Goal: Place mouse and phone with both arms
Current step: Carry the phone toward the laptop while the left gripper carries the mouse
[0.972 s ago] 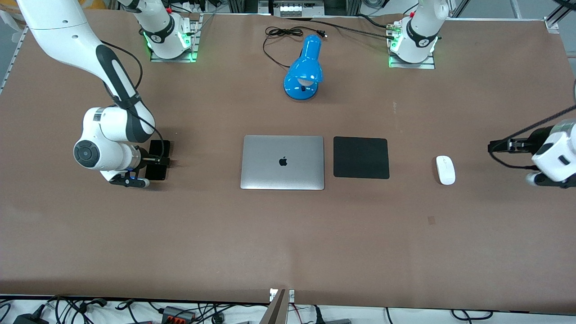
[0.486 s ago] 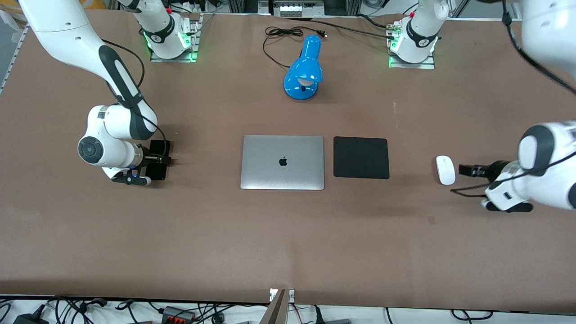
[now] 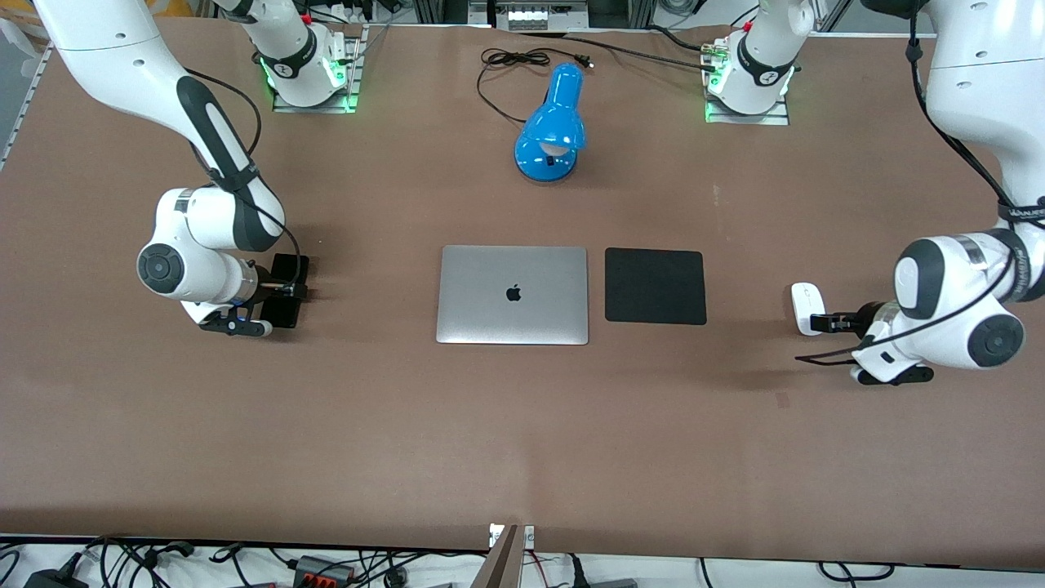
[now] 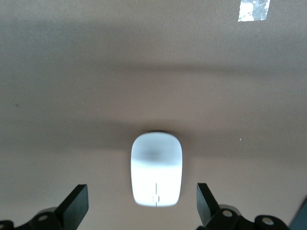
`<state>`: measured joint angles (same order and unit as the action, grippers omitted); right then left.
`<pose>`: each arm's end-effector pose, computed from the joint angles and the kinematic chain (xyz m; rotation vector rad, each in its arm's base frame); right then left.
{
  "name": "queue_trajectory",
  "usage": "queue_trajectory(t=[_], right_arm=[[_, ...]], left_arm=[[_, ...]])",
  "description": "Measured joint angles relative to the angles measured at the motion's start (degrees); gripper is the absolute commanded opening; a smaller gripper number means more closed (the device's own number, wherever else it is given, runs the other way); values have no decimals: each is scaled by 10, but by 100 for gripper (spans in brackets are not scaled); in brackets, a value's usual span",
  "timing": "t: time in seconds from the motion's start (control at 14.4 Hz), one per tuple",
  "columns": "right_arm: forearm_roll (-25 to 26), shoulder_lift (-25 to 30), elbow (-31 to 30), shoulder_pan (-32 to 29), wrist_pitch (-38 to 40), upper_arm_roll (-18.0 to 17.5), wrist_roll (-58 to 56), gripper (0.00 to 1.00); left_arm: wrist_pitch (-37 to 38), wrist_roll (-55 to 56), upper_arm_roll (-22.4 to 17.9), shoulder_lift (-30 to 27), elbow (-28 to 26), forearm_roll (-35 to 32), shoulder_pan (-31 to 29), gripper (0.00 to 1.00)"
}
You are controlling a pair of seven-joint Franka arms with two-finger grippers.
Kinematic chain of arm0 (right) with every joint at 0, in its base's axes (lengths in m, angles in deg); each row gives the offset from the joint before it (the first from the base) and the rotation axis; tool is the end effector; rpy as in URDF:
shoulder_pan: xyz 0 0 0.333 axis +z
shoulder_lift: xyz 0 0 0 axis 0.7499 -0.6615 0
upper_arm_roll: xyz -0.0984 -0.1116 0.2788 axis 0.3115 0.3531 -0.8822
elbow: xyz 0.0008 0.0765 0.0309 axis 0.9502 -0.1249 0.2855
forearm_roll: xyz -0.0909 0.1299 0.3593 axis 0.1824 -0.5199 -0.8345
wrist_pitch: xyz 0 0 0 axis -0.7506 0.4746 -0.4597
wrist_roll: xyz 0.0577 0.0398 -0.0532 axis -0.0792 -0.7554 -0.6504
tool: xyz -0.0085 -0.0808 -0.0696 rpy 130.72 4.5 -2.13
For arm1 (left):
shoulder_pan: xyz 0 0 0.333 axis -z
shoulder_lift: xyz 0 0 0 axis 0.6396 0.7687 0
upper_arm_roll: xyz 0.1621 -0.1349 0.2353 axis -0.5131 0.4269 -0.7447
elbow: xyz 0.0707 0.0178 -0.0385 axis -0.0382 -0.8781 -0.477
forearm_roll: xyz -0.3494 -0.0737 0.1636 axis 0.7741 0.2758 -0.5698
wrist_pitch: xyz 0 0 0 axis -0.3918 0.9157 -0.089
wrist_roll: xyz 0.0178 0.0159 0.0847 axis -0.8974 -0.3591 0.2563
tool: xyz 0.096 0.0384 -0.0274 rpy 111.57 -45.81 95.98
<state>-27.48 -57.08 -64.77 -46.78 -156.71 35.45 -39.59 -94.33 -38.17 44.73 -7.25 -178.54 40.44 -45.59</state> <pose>0.5692 0.0374 0.1730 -3.1002 0.1446 0.3420 0.6377 0.0756 0.2255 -3.0972 -0.1246 0.4699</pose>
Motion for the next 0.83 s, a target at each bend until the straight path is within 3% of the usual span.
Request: queue_trajectory(t=[0.35, 0.49, 0.62, 0.83], right_arm=[[-1, -2, 3, 10, -14, -94, 96, 17], [-1, -6, 8, 43, -29, -108, 119, 17], [-1, -12, 16, 66, -30, -108, 142, 17], [-1, -27, 25, 70, -36, -108, 149, 17]], left_arm=[[-192, 0, 3, -46, -147, 0, 2, 99], [-268, -4, 4, -52, -197, 0, 4, 95], [-342, -9, 5, -52, -237, 0, 4, 38], [-377, -13, 6, -56, -259, 0, 5, 28]])
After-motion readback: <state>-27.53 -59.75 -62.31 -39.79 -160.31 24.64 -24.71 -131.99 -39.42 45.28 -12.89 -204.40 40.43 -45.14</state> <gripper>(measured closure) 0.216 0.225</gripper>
